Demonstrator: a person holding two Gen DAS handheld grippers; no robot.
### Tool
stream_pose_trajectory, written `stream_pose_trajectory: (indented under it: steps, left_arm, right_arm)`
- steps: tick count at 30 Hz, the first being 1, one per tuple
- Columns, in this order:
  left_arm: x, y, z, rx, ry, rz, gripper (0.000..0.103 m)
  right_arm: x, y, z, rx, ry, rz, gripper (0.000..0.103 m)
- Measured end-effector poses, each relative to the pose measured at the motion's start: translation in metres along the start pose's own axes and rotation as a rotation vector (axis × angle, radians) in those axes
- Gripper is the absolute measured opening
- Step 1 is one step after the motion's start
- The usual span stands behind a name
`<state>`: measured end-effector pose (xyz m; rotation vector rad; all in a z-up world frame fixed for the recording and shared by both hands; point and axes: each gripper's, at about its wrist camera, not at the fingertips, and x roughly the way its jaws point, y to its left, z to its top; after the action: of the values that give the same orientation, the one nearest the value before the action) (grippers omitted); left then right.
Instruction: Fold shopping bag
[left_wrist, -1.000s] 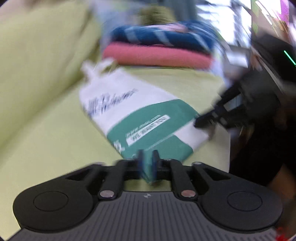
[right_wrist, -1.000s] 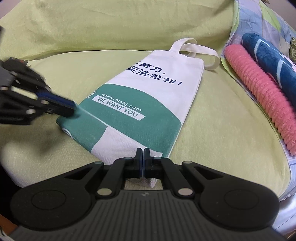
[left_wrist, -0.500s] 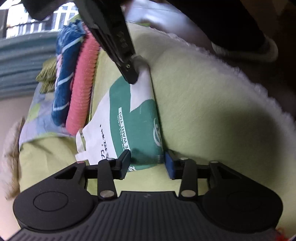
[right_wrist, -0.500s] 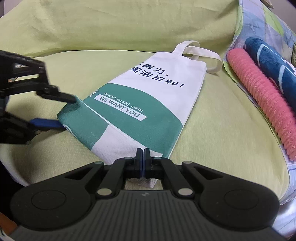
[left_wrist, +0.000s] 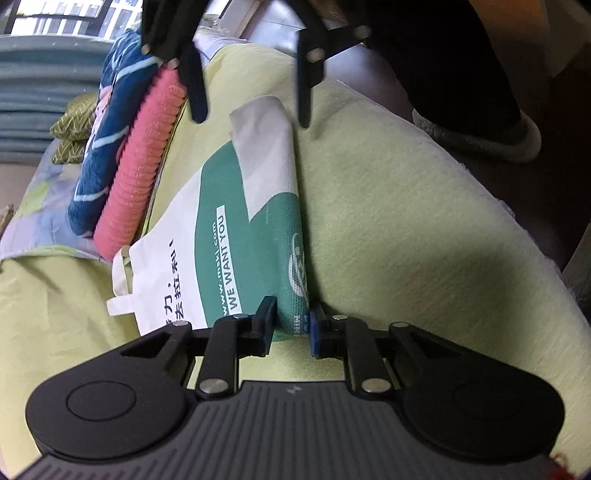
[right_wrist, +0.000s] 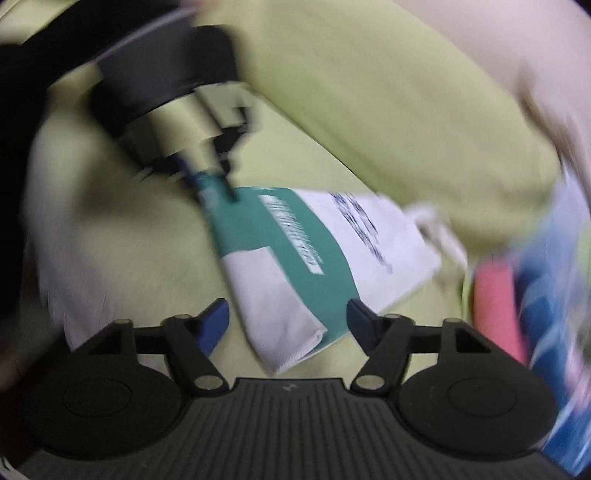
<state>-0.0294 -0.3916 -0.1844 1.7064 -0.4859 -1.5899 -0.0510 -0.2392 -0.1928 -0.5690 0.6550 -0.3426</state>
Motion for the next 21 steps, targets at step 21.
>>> stream_pose_trajectory:
  steps: [21]
  left_arm:
    - [-0.008,0.052,-0.033,-0.402,-0.111,-0.244,0.02]
  right_arm:
    - [0.026,-0.019,-0.034,-0.114,-0.11,0.126,0.027]
